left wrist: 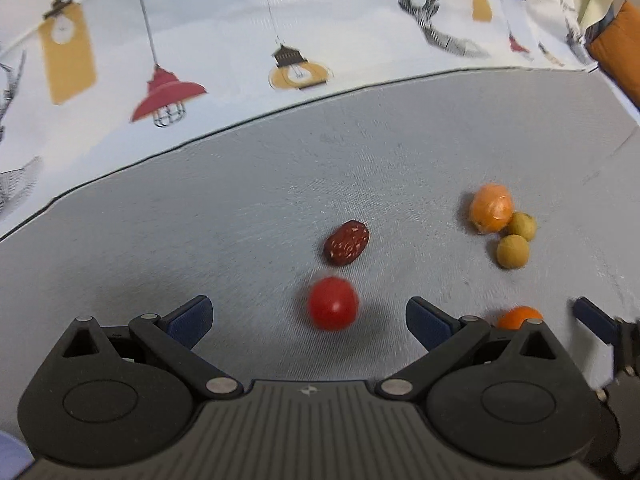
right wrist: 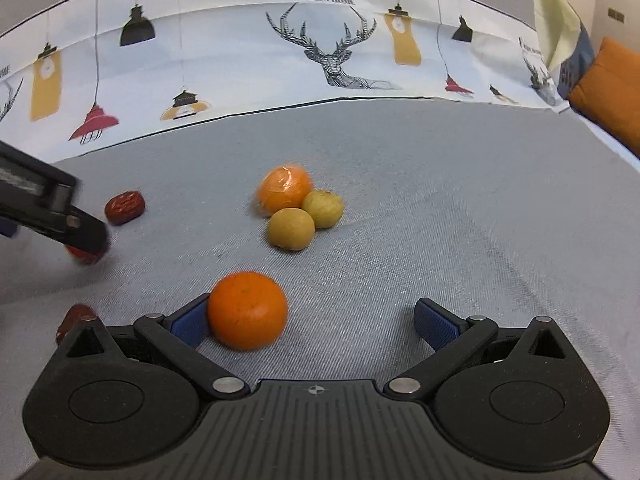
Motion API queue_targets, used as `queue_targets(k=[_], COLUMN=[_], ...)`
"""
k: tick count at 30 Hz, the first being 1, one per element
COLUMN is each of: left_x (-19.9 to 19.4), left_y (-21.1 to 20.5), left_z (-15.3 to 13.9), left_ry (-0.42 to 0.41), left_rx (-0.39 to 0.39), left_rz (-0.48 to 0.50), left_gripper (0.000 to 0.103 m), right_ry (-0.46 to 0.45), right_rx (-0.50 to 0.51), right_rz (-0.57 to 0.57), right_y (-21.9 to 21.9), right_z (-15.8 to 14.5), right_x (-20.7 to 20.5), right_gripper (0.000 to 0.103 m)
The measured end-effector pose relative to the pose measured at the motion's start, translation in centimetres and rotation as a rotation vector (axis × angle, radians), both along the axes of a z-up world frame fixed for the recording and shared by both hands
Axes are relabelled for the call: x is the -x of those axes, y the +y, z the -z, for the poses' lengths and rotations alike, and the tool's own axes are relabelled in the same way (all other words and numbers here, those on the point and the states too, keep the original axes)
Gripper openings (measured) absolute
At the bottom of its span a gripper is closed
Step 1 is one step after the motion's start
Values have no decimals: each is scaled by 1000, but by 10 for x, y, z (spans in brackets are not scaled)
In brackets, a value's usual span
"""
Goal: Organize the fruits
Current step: 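Grasp a mandarin with the right gripper while the left gripper grasps a red tomato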
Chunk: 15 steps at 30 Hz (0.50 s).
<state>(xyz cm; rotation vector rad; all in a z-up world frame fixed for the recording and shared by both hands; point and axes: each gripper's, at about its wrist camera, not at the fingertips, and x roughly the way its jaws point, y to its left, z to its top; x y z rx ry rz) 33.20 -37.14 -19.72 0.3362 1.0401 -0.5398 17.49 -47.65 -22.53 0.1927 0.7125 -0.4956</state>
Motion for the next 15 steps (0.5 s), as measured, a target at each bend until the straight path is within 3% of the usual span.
queue_targets(k=[9, 11, 12, 13, 14, 15], left_x=[1, 2, 2, 2, 4, 6], left_y=[-8, -9, -11, -11, -9, -6], left_z=[0, -3, -1, 0, -1, -2], left_ry=[-23, -28, -10, 5, -7, -12], left_rx=[1, -3, -18, -28, -20, -27], left_rz=[19, 33, 53, 68, 66, 63], left_gripper=[100, 67, 29, 30, 30, 30], right_ry=[-3, 0, 0, -18, -39, -41], right_rx=[21, 19, 12, -11, -19, -5], right_rz=[9, 12, 3, -28, -63, -90], right_y=[4, 5, 6, 7, 12, 17], right_z=[1, 1, 0, -3, -7, -9], right_x=[3, 4, 5, 8, 11, 12], right_gripper=[102, 100, 81, 63, 36, 36])
